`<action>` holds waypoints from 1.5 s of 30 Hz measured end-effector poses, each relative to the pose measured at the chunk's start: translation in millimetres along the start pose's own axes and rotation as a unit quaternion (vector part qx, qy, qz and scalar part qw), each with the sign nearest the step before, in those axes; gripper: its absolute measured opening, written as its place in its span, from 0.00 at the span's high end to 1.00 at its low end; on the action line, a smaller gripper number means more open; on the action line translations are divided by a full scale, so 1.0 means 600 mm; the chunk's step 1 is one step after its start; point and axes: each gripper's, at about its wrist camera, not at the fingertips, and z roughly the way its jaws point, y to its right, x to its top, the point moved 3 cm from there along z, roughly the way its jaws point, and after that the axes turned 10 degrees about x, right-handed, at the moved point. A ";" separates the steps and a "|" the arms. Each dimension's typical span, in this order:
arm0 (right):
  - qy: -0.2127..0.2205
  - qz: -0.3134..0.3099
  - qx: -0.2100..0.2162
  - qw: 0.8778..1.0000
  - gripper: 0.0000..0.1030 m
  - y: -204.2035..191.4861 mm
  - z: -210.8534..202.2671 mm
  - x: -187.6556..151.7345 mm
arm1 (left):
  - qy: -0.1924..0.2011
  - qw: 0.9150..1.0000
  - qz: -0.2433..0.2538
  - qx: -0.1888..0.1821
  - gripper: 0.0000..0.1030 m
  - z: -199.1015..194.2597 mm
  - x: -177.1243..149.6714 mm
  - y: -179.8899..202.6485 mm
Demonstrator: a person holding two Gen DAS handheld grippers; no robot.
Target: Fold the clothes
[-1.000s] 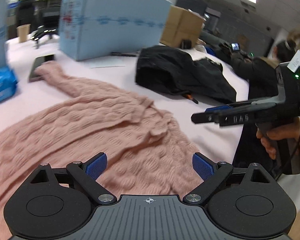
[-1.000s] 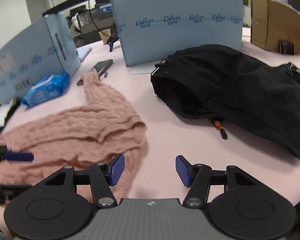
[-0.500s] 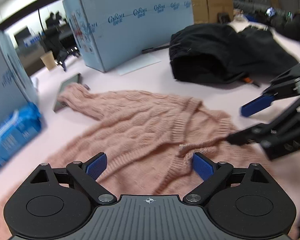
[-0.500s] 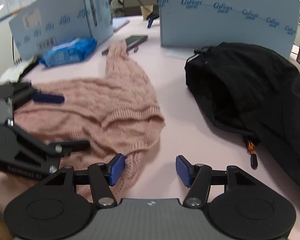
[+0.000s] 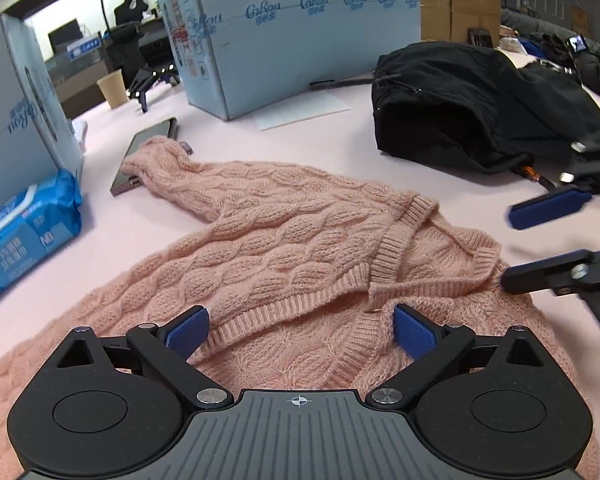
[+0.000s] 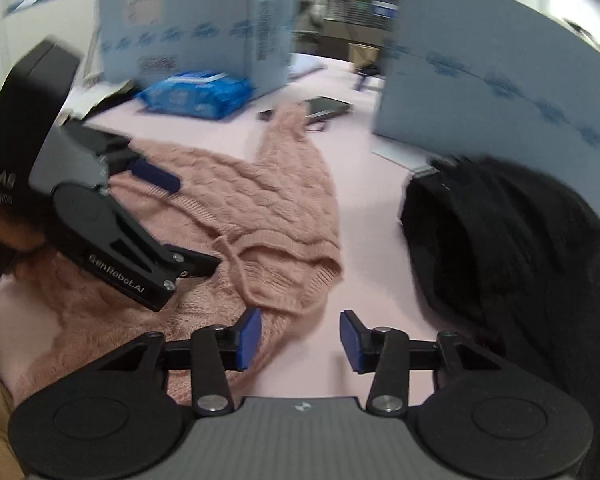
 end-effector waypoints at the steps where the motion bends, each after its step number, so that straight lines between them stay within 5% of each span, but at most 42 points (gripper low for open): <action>1: -0.013 -0.038 0.005 0.999 0.66 -0.006 0.007 0.003 | -0.001 1.000 -0.002 0.000 0.03 0.000 0.000 -0.001; 7: -0.061 -0.151 0.034 0.986 0.85 -0.017 0.026 0.023 | -0.003 1.000 -0.008 -0.005 0.03 0.000 -0.003 -0.003; 10: -0.080 -0.141 0.064 0.985 0.88 -0.007 0.030 0.030 | -0.002 1.000 -0.006 -0.008 0.03 -0.003 -0.007 -0.002; 13: -0.086 -0.039 0.123 0.988 0.95 0.032 0.027 0.041 | -0.001 1.000 -0.005 -0.009 0.03 -0.002 -0.006 -0.003; 17: -0.079 0.140 0.207 0.965 0.97 0.105 0.016 0.033 | 0.011 1.000 0.002 -0.008 0.04 -0.008 -0.001 -0.001; 24: -0.068 0.229 0.166 0.957 0.97 0.141 0.020 -0.014 | 0.037 0.998 0.054 -0.016 0.04 -0.011 0.024 0.041; 27: -0.057 0.209 0.118 0.969 0.94 0.124 -0.002 -0.011 | 0.033 0.998 0.052 -0.012 0.04 0.005 0.036 0.046; 31: -0.016 0.187 0.158 0.969 0.93 0.079 -0.029 0.009 | 0.035 0.997 0.061 -0.015 0.04 0.015 0.043 0.049; 35: -0.035 0.163 0.140 0.976 0.92 0.054 0.009 0.006 | 0.034 0.998 0.052 -0.029 0.03 0.026 0.041 0.042; 42: -0.060 0.201 0.155 0.965 0.93 0.055 0.003 -0.029 | 0.029 0.998 0.036 -0.042 0.03 0.032 0.044 0.028; 45: -0.054 0.234 0.157 0.958 0.93 0.067 -0.002 -0.033 | 0.061 0.996 0.040 -0.043 0.03 0.004 0.047 0.023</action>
